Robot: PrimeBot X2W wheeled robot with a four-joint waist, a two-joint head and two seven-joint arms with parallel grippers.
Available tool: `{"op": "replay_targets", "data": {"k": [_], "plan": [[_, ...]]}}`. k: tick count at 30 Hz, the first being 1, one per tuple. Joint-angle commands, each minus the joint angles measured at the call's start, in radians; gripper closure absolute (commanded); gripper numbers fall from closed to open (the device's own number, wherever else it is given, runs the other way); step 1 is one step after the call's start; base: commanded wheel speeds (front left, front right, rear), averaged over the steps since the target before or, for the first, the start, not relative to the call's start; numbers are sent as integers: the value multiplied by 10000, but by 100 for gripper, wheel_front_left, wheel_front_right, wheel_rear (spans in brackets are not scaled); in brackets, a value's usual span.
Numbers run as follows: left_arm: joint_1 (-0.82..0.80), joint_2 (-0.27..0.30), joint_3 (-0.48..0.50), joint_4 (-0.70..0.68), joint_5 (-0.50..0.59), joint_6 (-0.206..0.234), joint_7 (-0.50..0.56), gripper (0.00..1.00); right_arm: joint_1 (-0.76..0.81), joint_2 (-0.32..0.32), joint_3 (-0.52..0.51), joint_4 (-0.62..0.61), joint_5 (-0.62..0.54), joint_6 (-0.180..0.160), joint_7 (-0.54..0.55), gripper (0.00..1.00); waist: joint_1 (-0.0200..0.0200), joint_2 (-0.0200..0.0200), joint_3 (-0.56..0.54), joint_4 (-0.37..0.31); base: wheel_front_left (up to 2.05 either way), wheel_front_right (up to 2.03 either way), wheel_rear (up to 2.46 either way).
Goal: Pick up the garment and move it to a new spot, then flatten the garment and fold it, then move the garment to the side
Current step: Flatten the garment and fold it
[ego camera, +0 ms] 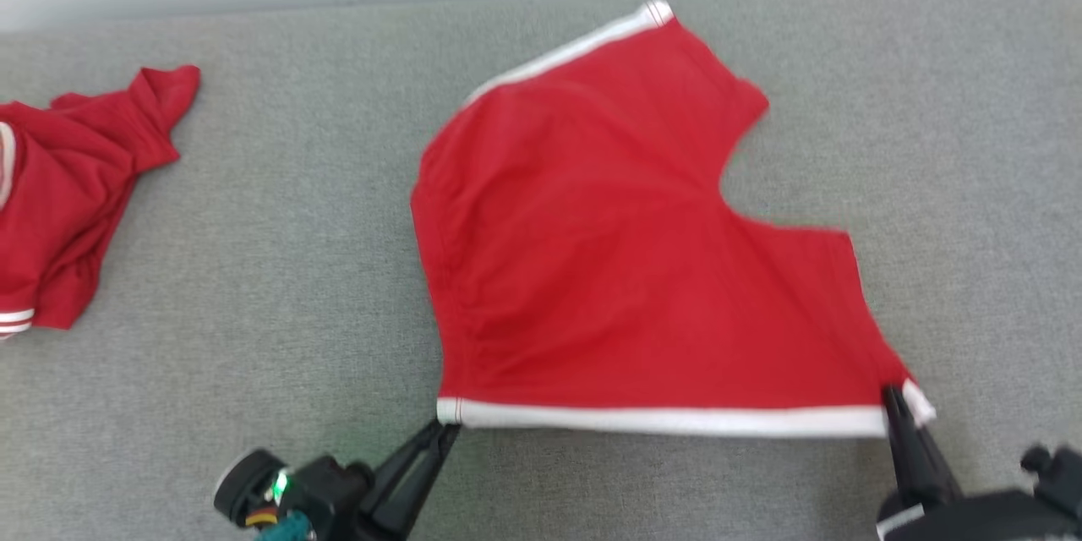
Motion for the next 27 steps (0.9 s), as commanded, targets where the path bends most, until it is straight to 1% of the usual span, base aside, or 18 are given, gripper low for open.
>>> {"op": "replay_targets", "data": {"k": [1, 6, 11, 15, 20, 24, 27], "plan": [[273, 13, 83, -15, 137, -2, -35, 100, 446, 165, -229, -293, -134, -24, 175, 100, 2, 2, -204, 61, 0, 0, 0], [708, -34, 245, -117, 389, -81, -35, 100, 1527, 810, -1098, -1498, -387, -24, 757, 100, 2, 2, -282, 107, 0, 0, 0], [665, -285, 420, -298, 733, -181, -35, 100, 1307, 1166, -1686, -2154, -269, -24, 1371, 100, 2, 2, -217, 156, 0, 0, 0], [496, -467, 572, -401, 919, -266, -35, 100, 836, 1254, -1895, -2317, -199, -24, 1743, 100, 2, 2, -166, 300, 0, 0, 0], [79, -817, 808, -378, 1132, -499, -36, 100, -340, 1271, -2260, -2383, -175, -24, 2414, 100, 2, 2, -15, 583, 0, 0, 0], [-452, -1103, 992, -177, 1237, -655, -36, 100, -1551, 1206, -2543, -2072, -327, -24, 3012, 100, 2, 2, 151, 754, 0, 0, 0], [-969, -1314, 1126, 91, 1242, -777, -36, 100, -2599, 1010, -2553, -1663, -678, -22, 3325, 100, 2, 2, 300, 844, 0, 0, 0]]}}
